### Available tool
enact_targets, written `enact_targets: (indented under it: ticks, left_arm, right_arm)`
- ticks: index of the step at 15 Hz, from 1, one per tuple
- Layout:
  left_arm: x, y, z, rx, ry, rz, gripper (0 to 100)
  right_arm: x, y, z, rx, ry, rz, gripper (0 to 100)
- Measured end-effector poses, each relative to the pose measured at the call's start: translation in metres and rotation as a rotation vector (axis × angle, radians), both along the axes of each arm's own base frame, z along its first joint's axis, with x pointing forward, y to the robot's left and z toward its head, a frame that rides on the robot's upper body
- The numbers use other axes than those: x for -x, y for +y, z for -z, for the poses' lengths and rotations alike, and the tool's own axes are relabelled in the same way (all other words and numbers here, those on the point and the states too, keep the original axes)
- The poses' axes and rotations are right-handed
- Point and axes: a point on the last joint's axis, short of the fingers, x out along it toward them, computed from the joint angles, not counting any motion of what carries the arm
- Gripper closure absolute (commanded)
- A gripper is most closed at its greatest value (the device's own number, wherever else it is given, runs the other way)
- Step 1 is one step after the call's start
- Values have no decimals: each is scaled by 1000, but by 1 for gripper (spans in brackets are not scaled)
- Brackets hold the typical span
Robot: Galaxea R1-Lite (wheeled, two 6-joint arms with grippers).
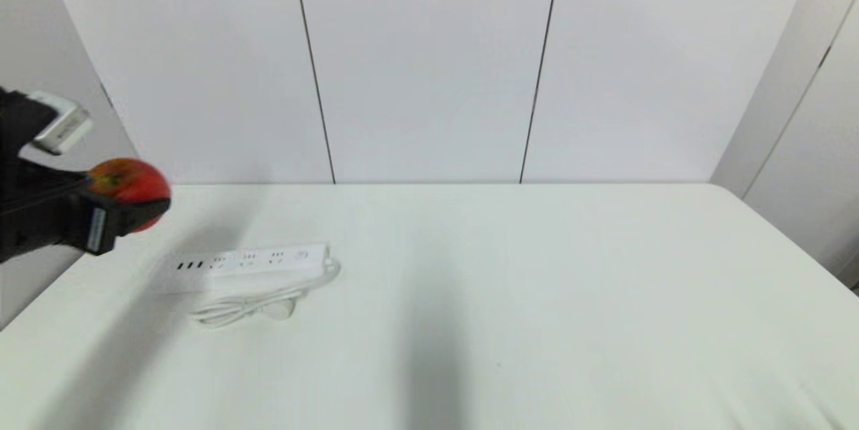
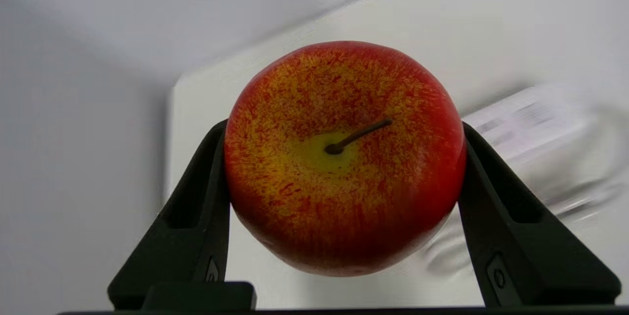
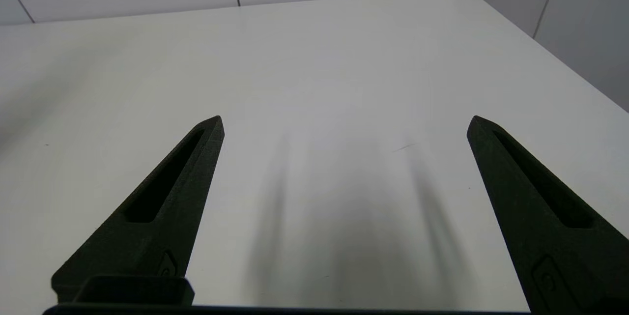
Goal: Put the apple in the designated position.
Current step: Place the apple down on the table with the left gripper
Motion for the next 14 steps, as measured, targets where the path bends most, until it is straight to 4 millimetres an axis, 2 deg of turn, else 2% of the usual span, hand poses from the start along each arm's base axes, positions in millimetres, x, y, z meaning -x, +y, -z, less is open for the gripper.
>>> enact_targets:
  ticks: [2,5,9,14]
  left_arm:
    - [25,18,19,106,46,-148,100]
    - [41,22,44,233,120,-245,100]
    - [30,35,54,249,170,-306,100]
    - [11,70,63,266,220,-433,100]
  right_arm:
    - [0,0,0,0,0,0,0]
    - [0,0,0,0,0,0,0]
    - [0,0,0,0,0,0,0]
    - [0,0,0,0,0,0,0]
